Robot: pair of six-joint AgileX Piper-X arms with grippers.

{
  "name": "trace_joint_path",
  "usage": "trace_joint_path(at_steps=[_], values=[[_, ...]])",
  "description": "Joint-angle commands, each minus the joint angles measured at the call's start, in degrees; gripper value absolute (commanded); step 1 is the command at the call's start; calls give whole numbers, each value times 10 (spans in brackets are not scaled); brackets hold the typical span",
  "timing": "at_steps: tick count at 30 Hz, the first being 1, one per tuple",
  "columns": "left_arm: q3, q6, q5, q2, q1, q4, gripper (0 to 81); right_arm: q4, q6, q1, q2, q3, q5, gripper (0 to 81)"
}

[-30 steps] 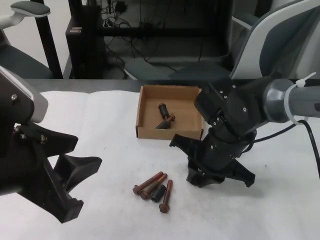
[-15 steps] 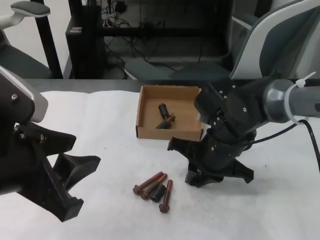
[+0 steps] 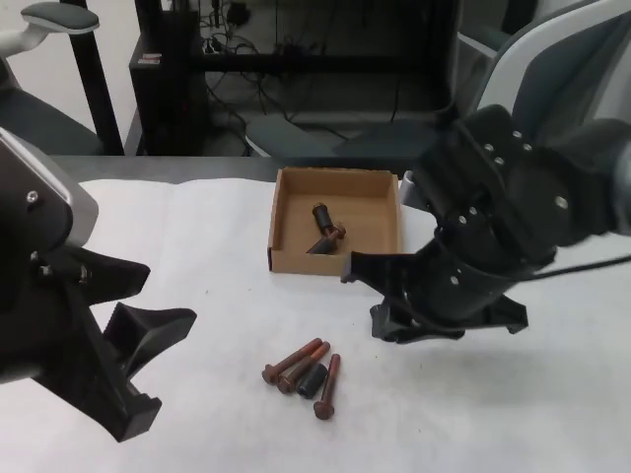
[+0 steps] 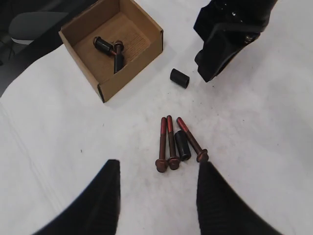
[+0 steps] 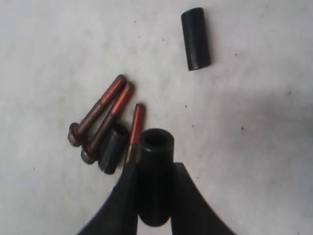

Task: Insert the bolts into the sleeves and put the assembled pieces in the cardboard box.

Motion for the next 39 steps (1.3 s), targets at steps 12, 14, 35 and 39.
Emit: trace_joint_path(at_steps=[12,14,35,39], values=[[-1,42,32,81,1,2,491,-111,-25,35,-196,129,-37,4],[-3,58,36,121,1,2,491,-117,-33,34,-225,142,-40,4],[-286,120,15,458,-14,146,700,-118,-122,30,-305,156,-111,4],[-324,134,6,497,-28,161,700,-118,-126,30,-305,156,-111,4]])
